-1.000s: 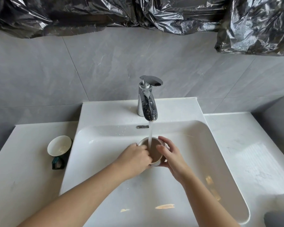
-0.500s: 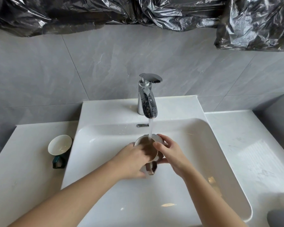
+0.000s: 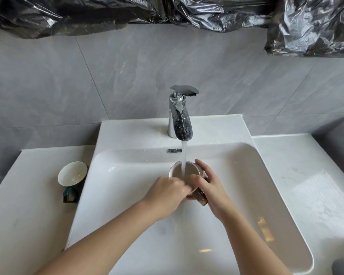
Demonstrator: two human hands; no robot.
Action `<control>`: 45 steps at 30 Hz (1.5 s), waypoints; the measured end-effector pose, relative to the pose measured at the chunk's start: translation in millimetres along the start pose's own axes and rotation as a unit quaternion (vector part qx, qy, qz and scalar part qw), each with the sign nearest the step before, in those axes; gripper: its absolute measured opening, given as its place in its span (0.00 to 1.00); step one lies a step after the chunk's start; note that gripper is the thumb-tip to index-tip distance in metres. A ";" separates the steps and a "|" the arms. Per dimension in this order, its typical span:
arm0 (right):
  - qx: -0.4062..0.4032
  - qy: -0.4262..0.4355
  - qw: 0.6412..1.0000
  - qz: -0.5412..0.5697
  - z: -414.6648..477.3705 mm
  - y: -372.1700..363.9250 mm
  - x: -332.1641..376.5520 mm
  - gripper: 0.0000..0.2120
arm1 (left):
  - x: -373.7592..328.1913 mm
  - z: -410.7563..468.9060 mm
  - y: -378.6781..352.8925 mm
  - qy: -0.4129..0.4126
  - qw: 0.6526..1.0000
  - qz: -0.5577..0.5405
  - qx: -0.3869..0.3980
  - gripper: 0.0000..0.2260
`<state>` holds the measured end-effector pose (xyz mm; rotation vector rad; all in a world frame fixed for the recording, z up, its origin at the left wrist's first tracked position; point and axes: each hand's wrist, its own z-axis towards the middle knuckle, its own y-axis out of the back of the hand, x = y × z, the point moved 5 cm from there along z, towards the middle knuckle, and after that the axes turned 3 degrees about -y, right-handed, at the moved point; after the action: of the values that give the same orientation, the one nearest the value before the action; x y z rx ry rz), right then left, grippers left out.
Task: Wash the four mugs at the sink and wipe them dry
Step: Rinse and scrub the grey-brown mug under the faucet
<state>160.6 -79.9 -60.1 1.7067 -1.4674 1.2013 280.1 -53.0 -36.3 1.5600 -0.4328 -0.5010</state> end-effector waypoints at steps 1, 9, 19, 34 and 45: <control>-0.004 0.000 1.000 -0.006 -0.3 0.3 0.1 0.37 | 0.8 0.9 1.8 -0.005 1.000 0.013 0.012 0.16; -0.007 0.008 1.000 -0.012 -2.7 -2.6 -1.1 0.39 | 13.4 3.6 -0.4 -0.029 0.988 0.128 0.086 0.18; -0.019 0.021 0.984 0.176 -3.7 -0.8 1.3 0.39 | -9.1 10.2 26.5 0.012 0.995 -0.038 -0.087 0.12; -0.031 0.040 0.998 0.022 -0.8 -2.3 1.4 0.25 | 2.7 2.5 6.1 0.078 0.987 0.091 0.110 0.21; -0.022 0.018 1.000 0.010 -1.3 -4.1 0.1 0.35 | 10.6 -7.8 11.4 0.019 0.998 -0.005 0.053 0.13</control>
<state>164.2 -77.9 -59.0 1.6354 -1.4820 1.1953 293.5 -53.1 -25.3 1.6718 -0.4293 -0.4610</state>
